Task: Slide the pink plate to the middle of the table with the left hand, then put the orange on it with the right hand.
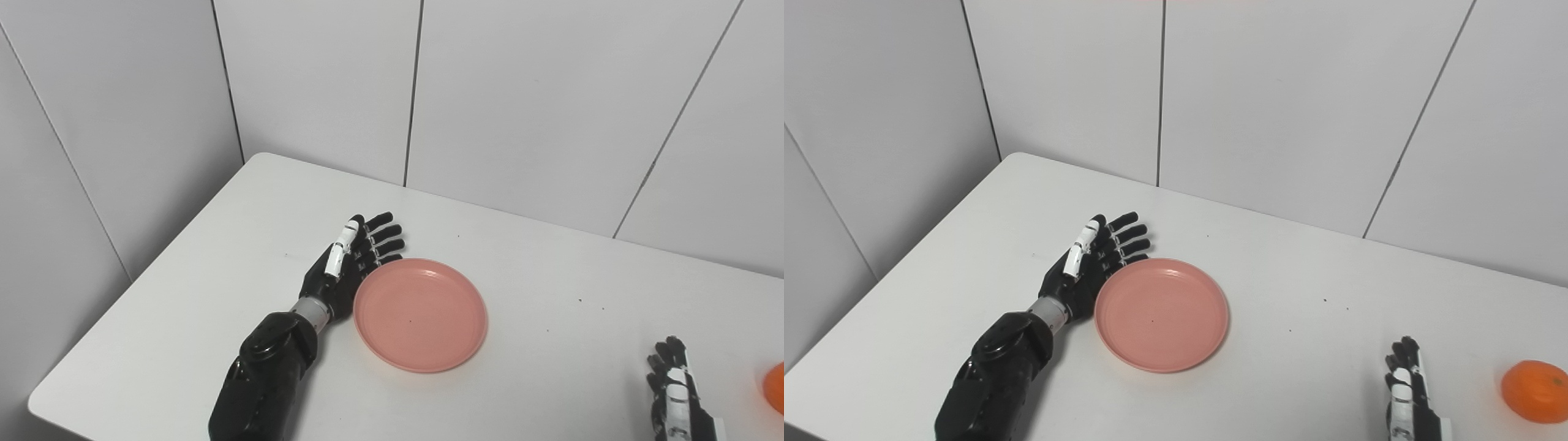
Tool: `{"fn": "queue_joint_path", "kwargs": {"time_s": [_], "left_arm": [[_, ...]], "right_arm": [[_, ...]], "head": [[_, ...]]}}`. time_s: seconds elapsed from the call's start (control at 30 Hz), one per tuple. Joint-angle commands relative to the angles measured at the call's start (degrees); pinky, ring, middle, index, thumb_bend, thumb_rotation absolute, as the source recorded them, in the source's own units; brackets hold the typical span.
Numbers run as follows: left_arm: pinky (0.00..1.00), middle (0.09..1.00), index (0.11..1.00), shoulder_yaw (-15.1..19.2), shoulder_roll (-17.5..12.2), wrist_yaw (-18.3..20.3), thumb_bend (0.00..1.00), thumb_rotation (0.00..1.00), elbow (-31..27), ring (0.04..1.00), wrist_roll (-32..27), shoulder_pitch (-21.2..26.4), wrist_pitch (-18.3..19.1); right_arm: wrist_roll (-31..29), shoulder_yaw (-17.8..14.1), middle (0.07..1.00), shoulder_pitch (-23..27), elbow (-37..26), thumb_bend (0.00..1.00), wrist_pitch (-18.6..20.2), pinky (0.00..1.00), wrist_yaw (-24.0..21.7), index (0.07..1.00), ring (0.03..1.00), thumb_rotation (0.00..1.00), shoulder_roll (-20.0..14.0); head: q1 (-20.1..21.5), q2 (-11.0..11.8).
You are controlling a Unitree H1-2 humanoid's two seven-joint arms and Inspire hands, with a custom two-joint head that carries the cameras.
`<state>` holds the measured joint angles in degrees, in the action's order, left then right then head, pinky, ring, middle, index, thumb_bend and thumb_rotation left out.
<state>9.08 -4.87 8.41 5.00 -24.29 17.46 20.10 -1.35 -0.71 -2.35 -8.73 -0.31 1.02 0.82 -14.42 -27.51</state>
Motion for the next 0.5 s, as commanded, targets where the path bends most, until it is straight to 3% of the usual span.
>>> {"fn": "queue_joint_path", "kwargs": {"time_s": [0.0,0.47], "left_arm": [[0.79,0.818,0.808,-0.98,0.95,-0.62,0.32,1.0,-0.63,0.809,0.93,-0.28,0.87],[0.81,0.828,0.816,-4.04,5.78,-3.21,0.33,1.0,-2.47,0.818,3.65,-1.25,1.4]], "right_arm": [[-0.07,0.0,0.959,0.87,-1.76,0.37,-0.61,1.0,0.03,0.96,0.958,1.0,0.24],[0.74,0.1,0.949,0.58,-2.41,0.37,-0.17,0.99,0.68,0.951,0.946,1.0,1.09]], "head": [[0.49,-0.2],[2.3,-1.41]]}}
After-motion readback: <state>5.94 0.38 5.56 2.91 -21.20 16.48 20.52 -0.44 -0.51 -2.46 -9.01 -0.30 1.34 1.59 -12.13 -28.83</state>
